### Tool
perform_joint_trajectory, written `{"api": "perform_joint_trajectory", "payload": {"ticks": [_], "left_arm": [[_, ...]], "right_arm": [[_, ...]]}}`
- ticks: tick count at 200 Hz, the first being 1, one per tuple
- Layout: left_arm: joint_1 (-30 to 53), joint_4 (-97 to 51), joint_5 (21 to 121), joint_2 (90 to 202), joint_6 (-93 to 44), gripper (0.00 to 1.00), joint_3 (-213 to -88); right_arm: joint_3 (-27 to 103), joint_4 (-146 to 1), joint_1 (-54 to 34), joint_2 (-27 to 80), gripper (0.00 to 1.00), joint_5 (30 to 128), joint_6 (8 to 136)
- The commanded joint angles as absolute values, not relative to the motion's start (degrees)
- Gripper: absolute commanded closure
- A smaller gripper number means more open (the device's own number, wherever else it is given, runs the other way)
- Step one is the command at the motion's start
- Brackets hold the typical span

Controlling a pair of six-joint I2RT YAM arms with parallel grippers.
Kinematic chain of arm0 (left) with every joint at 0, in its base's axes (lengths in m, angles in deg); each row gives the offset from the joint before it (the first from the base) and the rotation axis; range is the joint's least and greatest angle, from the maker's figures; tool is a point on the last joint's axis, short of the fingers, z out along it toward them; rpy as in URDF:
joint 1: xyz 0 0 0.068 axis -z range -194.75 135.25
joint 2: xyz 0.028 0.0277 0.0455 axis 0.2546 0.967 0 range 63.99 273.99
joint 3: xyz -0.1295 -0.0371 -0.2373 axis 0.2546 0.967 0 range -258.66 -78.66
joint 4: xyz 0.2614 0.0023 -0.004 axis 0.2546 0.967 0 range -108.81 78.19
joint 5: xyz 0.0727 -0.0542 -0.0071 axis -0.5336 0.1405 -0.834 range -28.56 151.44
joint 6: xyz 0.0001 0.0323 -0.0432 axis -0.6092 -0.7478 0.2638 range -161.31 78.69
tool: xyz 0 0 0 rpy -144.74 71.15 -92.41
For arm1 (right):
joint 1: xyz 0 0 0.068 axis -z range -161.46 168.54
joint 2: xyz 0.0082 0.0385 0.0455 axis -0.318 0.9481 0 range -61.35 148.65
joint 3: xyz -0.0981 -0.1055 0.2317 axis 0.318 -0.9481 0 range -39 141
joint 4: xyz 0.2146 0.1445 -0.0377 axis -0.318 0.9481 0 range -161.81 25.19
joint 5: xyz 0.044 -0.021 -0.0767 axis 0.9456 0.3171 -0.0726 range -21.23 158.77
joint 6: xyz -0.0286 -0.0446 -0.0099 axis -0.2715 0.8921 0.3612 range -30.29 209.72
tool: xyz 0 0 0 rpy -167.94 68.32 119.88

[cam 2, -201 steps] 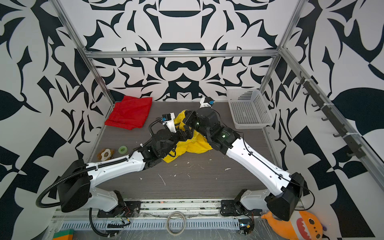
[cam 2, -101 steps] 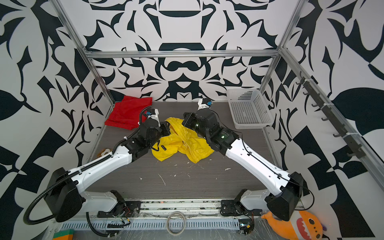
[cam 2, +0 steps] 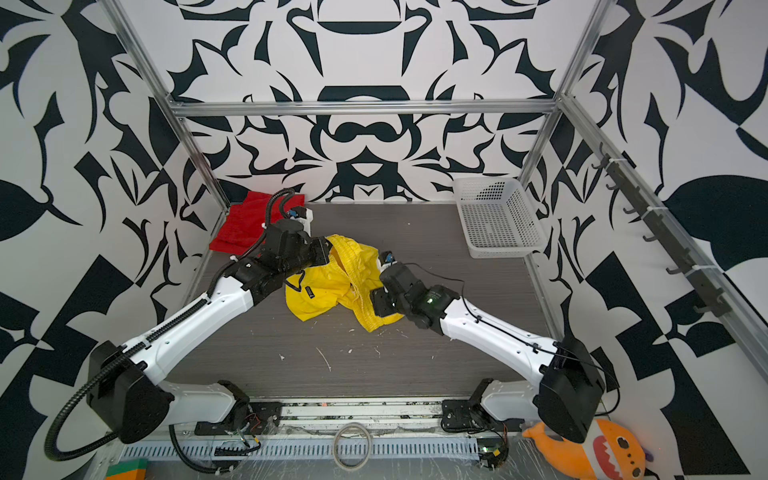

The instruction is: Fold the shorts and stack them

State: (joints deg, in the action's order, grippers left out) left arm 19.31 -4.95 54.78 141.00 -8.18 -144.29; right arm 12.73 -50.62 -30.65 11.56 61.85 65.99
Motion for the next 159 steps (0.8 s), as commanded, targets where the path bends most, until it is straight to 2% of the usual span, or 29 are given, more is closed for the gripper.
{"api": "perform_joint_trajectory", "payload": {"ticks": [1,43,74,135,159], "left_arm": [[18.92,-1.76,57.44,142.72,-8.26,0.97,-147.19],[18.58,0.17,58.18,144.85,-8.52,0.96,-151.93],[17.54,0.89,59.84,146.19,-8.94,0.96,-154.13],[16.28,2.05,61.77,147.31,-9.32,0.96,-157.03],[16.10,2.11,62.47,147.18,-8.73,0.96,-157.32]], "right_arm": [[10.13,-52.79,-34.40,8.43,0.33,58.81,70.48],[7.67,-55.68,-43.78,14.12,0.26,48.75,75.94],[7.31,-58.66,-49.64,17.89,0.22,35.80,85.82],[4.19,-71.00,-49.68,25.17,0.18,26.75,105.13],[4.82,-74.36,-47.38,28.15,0.22,27.22,107.27]]}}
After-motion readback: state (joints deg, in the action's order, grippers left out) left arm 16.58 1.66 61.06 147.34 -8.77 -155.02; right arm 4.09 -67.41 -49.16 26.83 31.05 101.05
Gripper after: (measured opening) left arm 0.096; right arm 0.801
